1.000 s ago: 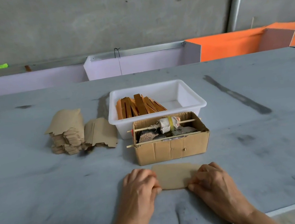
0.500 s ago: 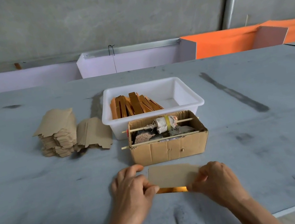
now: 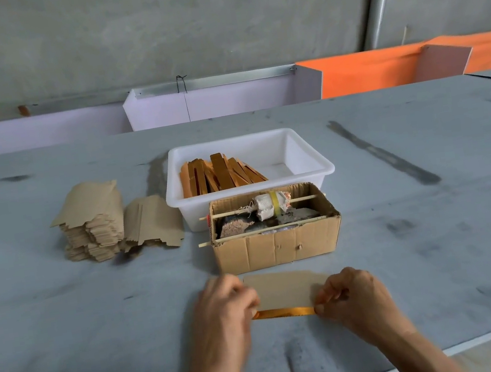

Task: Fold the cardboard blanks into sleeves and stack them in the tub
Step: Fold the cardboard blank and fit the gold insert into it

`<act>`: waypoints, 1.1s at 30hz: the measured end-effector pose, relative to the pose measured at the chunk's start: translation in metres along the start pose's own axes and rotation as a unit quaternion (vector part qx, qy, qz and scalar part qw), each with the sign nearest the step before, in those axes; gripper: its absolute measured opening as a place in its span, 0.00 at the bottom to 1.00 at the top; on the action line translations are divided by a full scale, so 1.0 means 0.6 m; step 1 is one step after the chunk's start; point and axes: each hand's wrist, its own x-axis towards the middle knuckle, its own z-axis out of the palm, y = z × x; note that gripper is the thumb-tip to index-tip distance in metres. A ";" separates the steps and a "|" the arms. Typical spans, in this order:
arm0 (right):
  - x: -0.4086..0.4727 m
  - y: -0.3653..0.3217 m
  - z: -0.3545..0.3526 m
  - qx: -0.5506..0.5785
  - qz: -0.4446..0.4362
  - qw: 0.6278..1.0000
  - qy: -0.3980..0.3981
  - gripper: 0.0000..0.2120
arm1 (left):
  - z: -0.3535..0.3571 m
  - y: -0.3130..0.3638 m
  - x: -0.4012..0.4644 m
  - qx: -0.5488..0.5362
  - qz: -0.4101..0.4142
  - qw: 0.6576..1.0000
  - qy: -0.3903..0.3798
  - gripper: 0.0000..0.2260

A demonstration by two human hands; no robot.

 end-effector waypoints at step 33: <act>0.015 -0.016 0.003 -0.152 -0.066 0.985 0.037 0.19 | -0.012 0.005 -0.033 -0.083 0.037 0.993 -0.071 0.13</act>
